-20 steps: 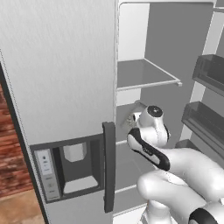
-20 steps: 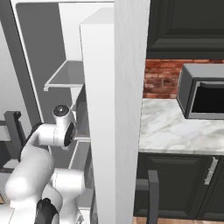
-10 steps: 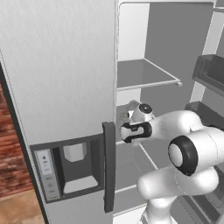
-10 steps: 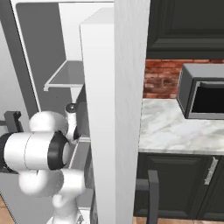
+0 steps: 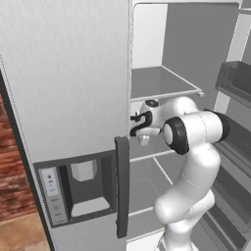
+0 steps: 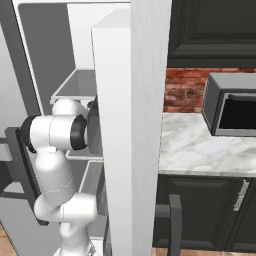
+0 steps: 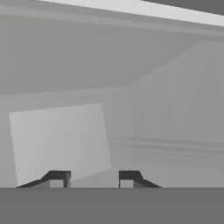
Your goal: Place two dumplings into each of the tupperware containers and then place the containers in the fridge.
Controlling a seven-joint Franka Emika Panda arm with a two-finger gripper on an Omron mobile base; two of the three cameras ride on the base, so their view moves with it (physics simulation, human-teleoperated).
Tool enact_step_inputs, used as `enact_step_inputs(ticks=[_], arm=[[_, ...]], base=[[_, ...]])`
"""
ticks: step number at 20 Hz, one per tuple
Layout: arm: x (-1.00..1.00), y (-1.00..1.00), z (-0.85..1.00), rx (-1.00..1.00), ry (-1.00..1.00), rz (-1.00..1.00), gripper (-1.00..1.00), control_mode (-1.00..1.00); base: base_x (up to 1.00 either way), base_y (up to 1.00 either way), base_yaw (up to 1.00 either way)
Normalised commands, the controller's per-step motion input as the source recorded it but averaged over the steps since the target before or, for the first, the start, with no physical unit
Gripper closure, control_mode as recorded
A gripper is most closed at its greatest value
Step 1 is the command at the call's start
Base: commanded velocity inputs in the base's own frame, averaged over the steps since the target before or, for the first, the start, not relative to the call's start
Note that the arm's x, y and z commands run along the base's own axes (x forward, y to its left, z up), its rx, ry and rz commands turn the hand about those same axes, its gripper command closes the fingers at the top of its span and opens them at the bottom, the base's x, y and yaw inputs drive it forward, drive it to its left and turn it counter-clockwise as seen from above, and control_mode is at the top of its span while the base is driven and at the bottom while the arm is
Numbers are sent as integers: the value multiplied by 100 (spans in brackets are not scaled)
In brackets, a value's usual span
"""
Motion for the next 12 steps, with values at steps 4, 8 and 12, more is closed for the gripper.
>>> enact_step_inputs(ticks=[4,8,12], arm=[[19,-16,-30,4,-13,0,-100,-100],[0,-20,-8,13,-32,0,-100,-100],[-24,-1,-5,13,-41,1,-100,-100]], base=[[0,0,0],[0,0,0],[0,0,0]])
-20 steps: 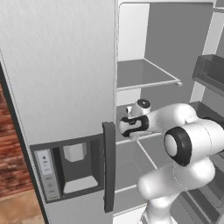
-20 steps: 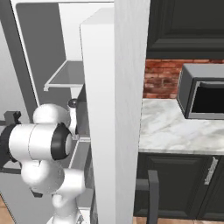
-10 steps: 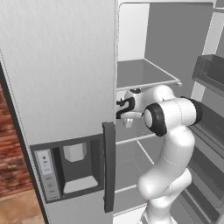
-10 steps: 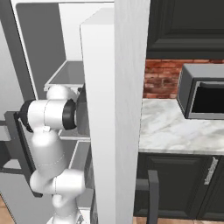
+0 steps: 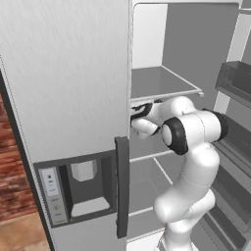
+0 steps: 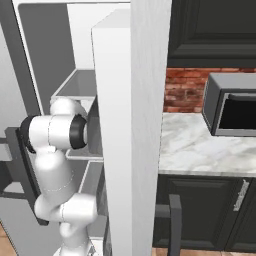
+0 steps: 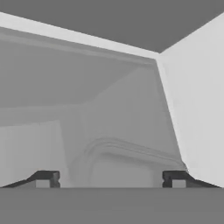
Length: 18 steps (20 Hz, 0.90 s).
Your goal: Place two dumplings into each of the tupperware containers and then place the containers in the fridge.
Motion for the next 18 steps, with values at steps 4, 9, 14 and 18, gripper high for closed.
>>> enact_step_inputs(ticks=[4,9,14,18], arm=[[-62,-4,-11,21,-48,1,-100,-100],[-92,-76,3,16,-32,1,-100,-100],[-93,-93,6,7,-21,0,-100,-100],[-100,-75,28,8,-31,1,-100,-100]], base=[[0,0,0],[0,0,0],[0,0,0],[0,0,0]])
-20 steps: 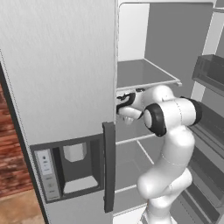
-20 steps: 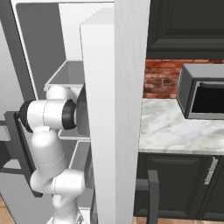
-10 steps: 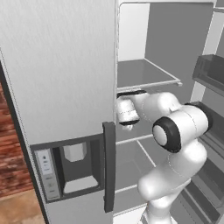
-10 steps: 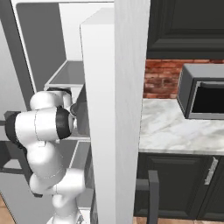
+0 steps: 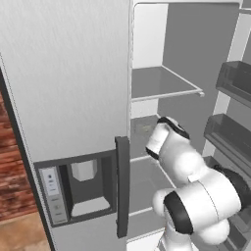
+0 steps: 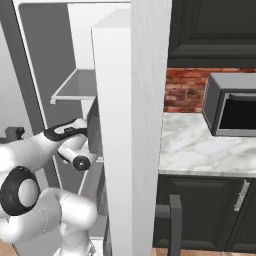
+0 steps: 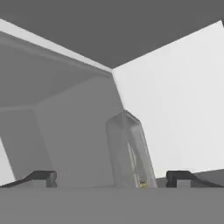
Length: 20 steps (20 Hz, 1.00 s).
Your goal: Place two dumplings into each of the tupperware containers and then place the containers in the fridge.
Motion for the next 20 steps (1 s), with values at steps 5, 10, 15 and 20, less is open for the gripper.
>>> enact_step_inputs(ticks=[5,10,15,20], arm=[[-100,-26,47,0,-29,0,-100,-100],[-100,-70,64,4,-17,17,-100,-100],[-82,-99,51,7,-6,21,-100,-100],[-3,-69,17,2,-2,7,-100,-100]], base=[[0,0,0],[0,0,0],[0,0,0],[0,0,0]])
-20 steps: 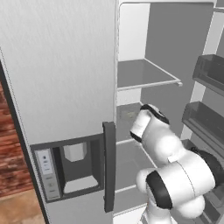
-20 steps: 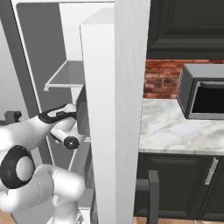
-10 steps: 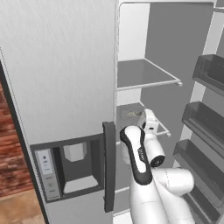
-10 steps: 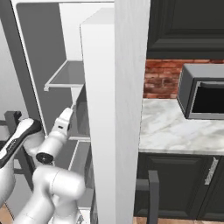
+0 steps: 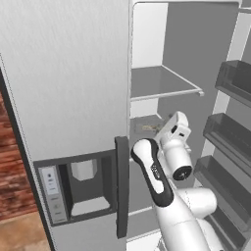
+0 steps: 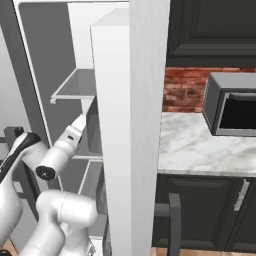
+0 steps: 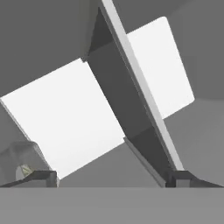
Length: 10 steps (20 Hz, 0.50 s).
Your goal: Place two dumplings into each of the tupperware containers and then place the containers in the fridge.
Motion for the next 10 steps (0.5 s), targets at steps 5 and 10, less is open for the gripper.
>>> enact_step_inputs(ticks=[5,10], arm=[[0,-38,-1,10,0,0,-100,-100],[-4,-83,0,22,0,-5,-100,-100]], base=[[0,0,0],[0,0,0]])
